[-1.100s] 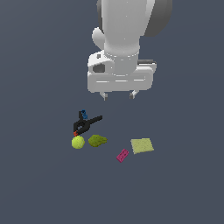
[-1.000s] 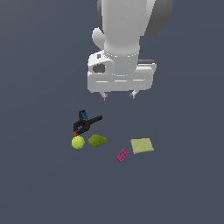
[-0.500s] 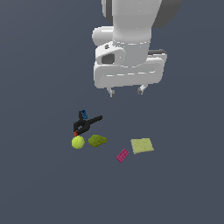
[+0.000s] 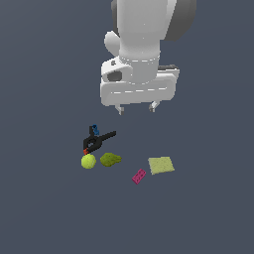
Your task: Pick up a designated object from a clutter of objects.
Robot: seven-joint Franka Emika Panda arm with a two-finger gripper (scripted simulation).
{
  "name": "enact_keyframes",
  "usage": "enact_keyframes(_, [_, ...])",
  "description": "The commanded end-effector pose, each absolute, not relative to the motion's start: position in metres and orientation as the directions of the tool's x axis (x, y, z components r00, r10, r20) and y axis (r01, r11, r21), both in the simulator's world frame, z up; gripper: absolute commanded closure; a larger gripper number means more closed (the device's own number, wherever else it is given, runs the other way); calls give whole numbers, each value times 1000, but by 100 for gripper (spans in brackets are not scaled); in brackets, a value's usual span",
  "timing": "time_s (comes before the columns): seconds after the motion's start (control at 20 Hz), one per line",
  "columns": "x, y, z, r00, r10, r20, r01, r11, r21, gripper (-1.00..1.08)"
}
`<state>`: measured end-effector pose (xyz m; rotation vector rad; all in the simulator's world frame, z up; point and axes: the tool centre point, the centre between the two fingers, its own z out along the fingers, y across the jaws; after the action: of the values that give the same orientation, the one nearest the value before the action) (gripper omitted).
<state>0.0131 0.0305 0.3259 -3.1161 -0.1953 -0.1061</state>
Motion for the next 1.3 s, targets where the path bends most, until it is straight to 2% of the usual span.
enact_keyframes(0.0, [12,19,313,990,124,65,125,-992,-14,-92])
enact_keyframes(0.45, [-10,-50,236,991,127,48,128,-992,-17,-92])
enact_keyframes(0.85, [-61,-121,157,992,126,27,126,-992,-12,-92])
enact_keyframes(1.25, [-111,-161,109,992,125,8,125,-992,-4,-92])
